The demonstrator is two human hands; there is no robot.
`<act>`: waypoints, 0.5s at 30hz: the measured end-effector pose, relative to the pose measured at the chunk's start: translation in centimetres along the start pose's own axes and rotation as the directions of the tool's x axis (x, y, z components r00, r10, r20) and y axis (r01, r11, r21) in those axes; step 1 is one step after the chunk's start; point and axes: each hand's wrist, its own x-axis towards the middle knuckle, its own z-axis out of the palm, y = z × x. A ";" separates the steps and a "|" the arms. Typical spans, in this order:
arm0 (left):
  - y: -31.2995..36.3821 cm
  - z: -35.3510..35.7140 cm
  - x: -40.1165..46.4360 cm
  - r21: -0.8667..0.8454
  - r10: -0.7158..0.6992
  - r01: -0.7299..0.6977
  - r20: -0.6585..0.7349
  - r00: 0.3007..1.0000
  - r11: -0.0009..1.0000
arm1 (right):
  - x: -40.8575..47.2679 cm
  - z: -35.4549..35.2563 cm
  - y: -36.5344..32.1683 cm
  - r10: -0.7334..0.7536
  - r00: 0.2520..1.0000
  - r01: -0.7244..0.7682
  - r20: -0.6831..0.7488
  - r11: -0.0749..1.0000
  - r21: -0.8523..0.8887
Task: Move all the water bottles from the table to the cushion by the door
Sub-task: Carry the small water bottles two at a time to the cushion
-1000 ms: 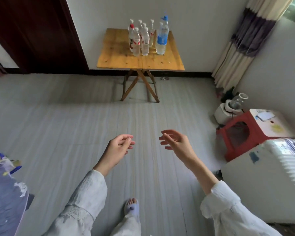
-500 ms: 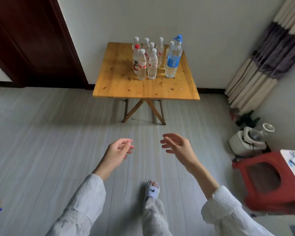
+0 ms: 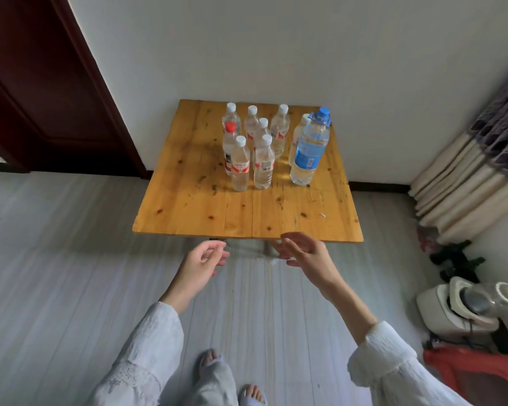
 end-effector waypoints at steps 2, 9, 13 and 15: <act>0.5 0.0 3.6 -0.016 -0.007 0.008 0.010 1.000 1.000 | 3.5 -0.3 -0.4 0.019 1.000 -0.019 -0.003 1.000 0.019; 2.1 -1.3 18.4 0.002 -0.001 0.001 -0.007 1.000 1.000 | 16.8 0.0 -2.3 0.031 0.998 -0.032 -0.052 0.999 -0.032; 3.4 -1.8 26.3 0.078 0.035 -0.038 0.032 0.999 0.996 | 23.7 0.4 -3.5 0.074 0.992 -0.080 -0.099 0.995 -0.056; 4.1 -1.6 29.7 0.118 0.054 -0.057 0.033 0.998 0.991 | 26.6 0.5 -3.8 0.079 0.989 -0.088 -0.122 0.993 -0.072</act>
